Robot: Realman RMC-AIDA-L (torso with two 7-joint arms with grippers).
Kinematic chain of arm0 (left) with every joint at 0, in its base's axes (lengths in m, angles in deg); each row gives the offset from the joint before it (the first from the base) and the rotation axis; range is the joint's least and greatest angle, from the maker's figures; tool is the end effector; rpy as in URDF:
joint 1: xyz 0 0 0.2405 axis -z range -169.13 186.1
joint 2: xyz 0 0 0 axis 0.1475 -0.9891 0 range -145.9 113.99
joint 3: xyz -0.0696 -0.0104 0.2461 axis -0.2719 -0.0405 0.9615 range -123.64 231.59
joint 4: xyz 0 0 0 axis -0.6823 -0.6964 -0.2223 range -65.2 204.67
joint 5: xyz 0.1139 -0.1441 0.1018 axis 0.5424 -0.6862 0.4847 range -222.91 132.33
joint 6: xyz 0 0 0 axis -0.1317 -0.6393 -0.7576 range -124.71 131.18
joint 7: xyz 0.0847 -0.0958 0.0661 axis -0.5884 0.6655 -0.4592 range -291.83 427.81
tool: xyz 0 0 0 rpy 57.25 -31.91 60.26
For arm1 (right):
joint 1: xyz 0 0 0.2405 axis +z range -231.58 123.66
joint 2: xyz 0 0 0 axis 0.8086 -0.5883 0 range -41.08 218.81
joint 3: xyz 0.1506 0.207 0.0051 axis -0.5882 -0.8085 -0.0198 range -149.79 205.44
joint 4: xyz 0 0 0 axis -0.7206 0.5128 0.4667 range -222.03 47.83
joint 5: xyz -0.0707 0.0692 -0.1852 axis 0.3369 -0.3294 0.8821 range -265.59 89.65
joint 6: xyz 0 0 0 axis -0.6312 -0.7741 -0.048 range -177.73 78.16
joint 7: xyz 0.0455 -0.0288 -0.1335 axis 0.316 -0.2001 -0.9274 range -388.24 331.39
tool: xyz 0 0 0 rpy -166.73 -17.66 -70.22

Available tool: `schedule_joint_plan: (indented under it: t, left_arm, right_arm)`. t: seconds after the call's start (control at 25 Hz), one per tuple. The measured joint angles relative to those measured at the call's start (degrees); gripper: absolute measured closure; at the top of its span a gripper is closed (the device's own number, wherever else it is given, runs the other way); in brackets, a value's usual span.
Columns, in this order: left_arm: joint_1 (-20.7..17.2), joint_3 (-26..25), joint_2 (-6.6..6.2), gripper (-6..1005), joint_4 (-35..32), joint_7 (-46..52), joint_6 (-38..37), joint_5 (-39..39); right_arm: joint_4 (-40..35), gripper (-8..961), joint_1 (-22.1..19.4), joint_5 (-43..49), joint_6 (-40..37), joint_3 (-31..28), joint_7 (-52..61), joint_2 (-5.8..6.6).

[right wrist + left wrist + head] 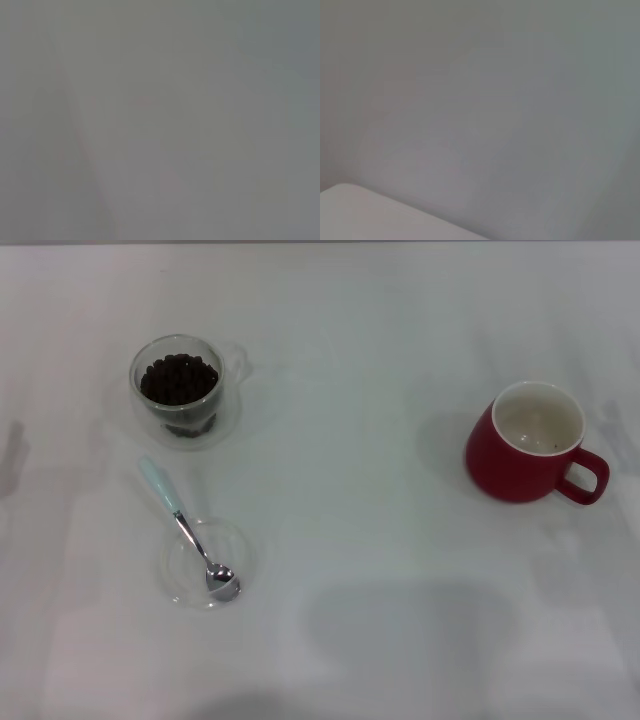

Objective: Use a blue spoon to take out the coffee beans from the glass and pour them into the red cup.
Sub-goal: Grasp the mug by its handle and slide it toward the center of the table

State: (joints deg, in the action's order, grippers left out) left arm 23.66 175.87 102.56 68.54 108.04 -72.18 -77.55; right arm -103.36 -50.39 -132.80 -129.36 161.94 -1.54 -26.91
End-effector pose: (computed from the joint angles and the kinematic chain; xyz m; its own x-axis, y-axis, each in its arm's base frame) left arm -0.3853 0.2534 0.0004 0.3701 0.0814 0.9254 0.9274 -0.0903 -0.3630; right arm 0.3789 0.2102 0.0056 0.4356 0.0420 -0.8992 -0.8963 -0.0722 -0.4375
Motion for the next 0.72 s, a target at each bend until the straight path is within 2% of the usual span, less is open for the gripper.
schedule_joint_plan:
  t: [0.44,0.72]
  left_arm:
    - [0.6,0.0,-0.13,199,0.1,-0.2,0.0,0.6]
    - [1.0,0.0,-0.13,199,0.1,0.0,0.1,0.6]
  right_arm:
    - [0.3,80,-3.6,0.0,-1.7,1.9,-0.1,-0.16]
    - [3.1,80,-4.9,0.0,-5.3,8.9,0.1,0.19]
